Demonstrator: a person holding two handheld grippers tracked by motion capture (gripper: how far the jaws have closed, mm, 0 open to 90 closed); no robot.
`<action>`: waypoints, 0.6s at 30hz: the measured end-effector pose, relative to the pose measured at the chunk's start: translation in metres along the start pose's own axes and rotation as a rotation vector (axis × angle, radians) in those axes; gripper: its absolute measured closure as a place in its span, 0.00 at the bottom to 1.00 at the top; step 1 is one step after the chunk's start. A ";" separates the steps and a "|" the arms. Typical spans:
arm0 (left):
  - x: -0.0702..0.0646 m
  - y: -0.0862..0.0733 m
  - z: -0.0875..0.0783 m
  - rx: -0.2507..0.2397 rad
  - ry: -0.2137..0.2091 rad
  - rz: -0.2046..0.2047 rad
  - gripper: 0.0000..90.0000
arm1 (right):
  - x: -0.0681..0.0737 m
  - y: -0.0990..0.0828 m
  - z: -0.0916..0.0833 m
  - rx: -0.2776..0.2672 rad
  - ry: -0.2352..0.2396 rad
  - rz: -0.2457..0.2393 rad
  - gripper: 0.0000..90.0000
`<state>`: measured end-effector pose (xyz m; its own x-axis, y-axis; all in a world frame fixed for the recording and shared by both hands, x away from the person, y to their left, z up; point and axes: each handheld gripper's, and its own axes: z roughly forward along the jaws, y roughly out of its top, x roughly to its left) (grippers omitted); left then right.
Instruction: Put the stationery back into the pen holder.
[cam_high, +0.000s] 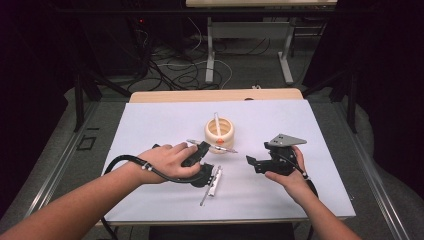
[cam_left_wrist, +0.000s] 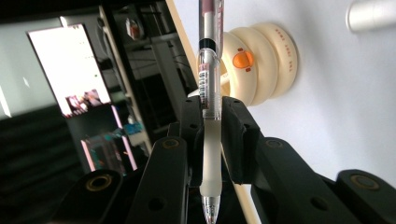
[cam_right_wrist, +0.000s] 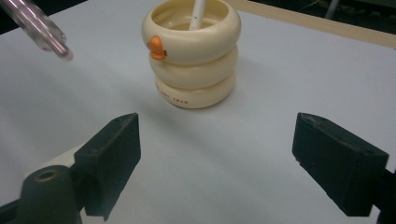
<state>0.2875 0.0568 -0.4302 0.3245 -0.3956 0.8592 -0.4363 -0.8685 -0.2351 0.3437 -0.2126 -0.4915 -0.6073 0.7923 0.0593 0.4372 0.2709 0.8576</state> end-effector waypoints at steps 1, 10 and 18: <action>-0.001 0.000 0.000 0.006 -0.002 0.016 0.89 | 0.001 0.001 -0.001 0.001 0.007 -0.010 0.17; -0.009 -0.002 0.001 0.007 0.046 0.138 0.89 | 0.012 0.016 -0.006 0.024 0.108 -0.125 0.22; -0.012 0.004 0.005 -0.001 0.074 0.235 0.89 | 0.020 0.030 -0.012 0.057 0.211 -0.139 0.27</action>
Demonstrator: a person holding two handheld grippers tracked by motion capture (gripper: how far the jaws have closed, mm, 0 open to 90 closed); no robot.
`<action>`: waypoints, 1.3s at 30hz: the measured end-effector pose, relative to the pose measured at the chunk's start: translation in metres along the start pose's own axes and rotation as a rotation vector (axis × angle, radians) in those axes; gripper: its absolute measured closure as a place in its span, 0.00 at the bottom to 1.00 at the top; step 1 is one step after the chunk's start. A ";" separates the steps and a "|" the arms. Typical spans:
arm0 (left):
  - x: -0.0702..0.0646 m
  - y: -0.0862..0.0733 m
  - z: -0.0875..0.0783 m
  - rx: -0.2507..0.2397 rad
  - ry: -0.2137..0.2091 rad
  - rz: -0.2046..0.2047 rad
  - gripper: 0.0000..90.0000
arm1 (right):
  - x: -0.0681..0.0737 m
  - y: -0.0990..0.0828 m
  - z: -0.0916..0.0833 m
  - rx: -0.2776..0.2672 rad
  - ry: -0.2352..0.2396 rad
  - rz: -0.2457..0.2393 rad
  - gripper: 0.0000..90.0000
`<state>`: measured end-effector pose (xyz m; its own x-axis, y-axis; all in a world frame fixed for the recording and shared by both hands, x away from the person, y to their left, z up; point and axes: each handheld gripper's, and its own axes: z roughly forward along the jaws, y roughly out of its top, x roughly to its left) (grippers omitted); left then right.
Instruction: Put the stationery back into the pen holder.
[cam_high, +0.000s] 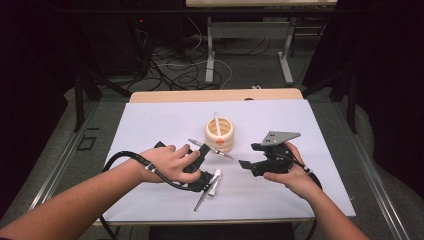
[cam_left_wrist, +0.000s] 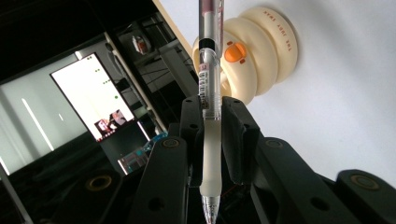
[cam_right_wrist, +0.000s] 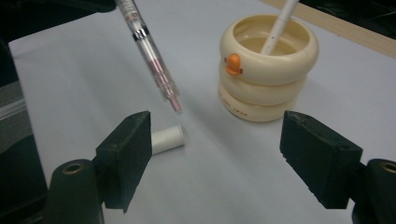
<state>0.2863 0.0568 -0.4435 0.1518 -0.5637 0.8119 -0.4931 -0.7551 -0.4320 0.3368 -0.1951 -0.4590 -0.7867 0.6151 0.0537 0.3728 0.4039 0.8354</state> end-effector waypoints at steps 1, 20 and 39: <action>0.000 0.001 0.000 0.006 -0.004 0.015 0.89 | 0.001 0.002 0.000 0.009 0.013 -0.007 0.28; -0.010 0.018 0.005 -0.062 -0.027 0.072 0.89 | 0.017 0.029 0.017 0.149 0.111 -0.091 0.47; -0.017 0.029 0.009 -0.101 -0.064 0.068 0.89 | 0.032 0.038 0.039 0.240 0.165 -0.190 0.63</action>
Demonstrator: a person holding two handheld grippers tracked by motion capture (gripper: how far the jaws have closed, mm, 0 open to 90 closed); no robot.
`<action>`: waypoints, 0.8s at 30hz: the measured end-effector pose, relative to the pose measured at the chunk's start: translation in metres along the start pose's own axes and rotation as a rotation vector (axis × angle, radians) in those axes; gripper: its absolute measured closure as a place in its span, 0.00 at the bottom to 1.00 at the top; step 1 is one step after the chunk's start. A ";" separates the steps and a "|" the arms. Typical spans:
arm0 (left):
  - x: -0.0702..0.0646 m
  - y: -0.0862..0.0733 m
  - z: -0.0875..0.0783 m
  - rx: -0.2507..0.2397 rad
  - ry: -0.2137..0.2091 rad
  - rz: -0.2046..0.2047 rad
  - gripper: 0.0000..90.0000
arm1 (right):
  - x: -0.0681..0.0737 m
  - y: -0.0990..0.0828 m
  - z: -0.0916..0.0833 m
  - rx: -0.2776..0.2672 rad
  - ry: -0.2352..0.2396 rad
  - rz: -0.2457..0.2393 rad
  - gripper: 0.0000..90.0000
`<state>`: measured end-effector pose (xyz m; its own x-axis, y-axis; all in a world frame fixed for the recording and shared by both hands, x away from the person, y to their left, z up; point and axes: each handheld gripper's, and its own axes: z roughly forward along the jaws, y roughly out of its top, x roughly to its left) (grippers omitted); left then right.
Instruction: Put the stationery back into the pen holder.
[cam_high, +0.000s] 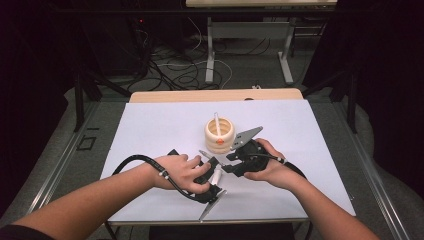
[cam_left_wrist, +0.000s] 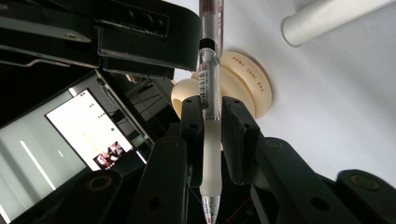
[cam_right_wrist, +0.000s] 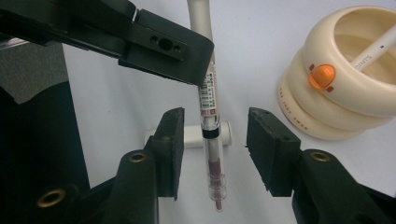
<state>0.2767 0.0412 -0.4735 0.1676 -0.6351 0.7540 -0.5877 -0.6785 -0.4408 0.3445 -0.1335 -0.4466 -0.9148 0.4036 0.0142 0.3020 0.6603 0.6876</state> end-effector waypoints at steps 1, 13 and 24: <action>0.000 0.000 0.000 -0.001 -0.002 -0.001 0.89 | 0.002 0.000 0.001 0.011 -0.005 0.008 0.64; -0.001 0.003 0.000 0.001 -0.006 0.021 0.89 | 0.002 0.003 0.009 0.057 0.017 -0.021 0.74; -0.003 0.007 -0.001 -0.009 0.030 0.025 0.89 | 0.008 0.006 0.017 0.114 0.011 -0.018 0.85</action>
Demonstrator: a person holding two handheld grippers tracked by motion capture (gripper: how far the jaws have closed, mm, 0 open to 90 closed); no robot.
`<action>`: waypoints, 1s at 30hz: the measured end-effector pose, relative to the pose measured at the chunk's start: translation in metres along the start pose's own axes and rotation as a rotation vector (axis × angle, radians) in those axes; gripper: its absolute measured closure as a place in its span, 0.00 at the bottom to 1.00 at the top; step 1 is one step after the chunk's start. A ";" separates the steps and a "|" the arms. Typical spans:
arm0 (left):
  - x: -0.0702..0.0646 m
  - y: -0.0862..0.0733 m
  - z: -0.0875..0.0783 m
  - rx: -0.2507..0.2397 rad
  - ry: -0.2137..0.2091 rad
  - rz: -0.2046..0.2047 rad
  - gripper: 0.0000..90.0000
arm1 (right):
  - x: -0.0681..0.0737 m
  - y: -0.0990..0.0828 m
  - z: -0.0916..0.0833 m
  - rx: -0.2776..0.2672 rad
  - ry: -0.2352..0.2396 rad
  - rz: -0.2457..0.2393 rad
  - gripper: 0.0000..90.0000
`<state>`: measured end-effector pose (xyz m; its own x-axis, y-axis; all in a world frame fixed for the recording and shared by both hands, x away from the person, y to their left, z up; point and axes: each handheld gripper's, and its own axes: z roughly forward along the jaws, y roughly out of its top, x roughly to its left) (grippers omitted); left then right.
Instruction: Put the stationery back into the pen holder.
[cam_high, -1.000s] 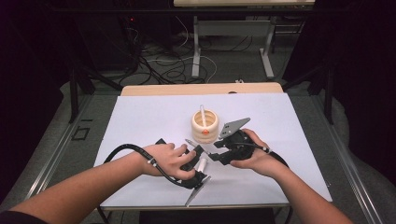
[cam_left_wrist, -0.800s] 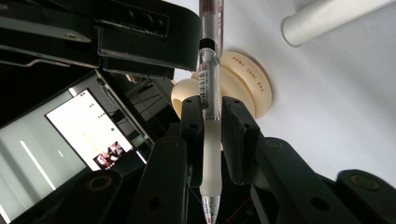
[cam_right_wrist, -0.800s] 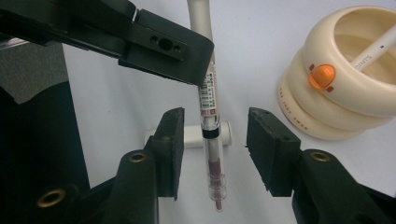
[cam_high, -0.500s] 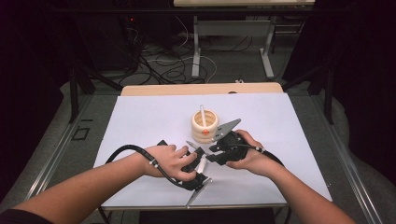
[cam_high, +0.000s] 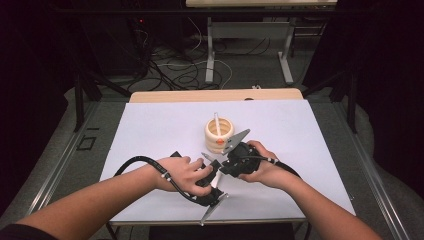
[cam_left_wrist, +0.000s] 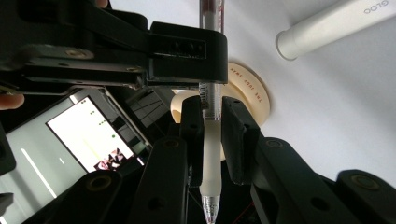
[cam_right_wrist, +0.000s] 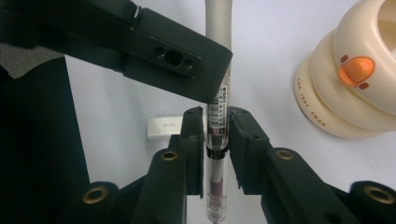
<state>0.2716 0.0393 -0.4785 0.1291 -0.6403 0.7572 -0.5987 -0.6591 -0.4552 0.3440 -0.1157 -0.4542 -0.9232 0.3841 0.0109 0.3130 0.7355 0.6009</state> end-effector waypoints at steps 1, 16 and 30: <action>0.001 0.000 0.000 -0.003 0.006 0.013 0.89 | 0.000 0.000 0.000 0.007 0.002 0.005 0.86; 0.003 -0.001 0.001 -0.004 -0.028 0.021 0.88 | -0.002 0.003 0.002 0.029 0.022 0.033 0.88; 0.004 -0.006 0.000 -0.028 -0.033 -0.008 0.73 | -0.013 -0.001 0.002 0.025 -0.021 0.048 0.88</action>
<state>0.2757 0.0404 -0.4730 0.1601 -0.6482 0.7445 -0.6192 -0.6533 -0.4357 0.3557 -0.1204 -0.4568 -0.9020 0.4311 0.0224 0.3630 0.7294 0.5798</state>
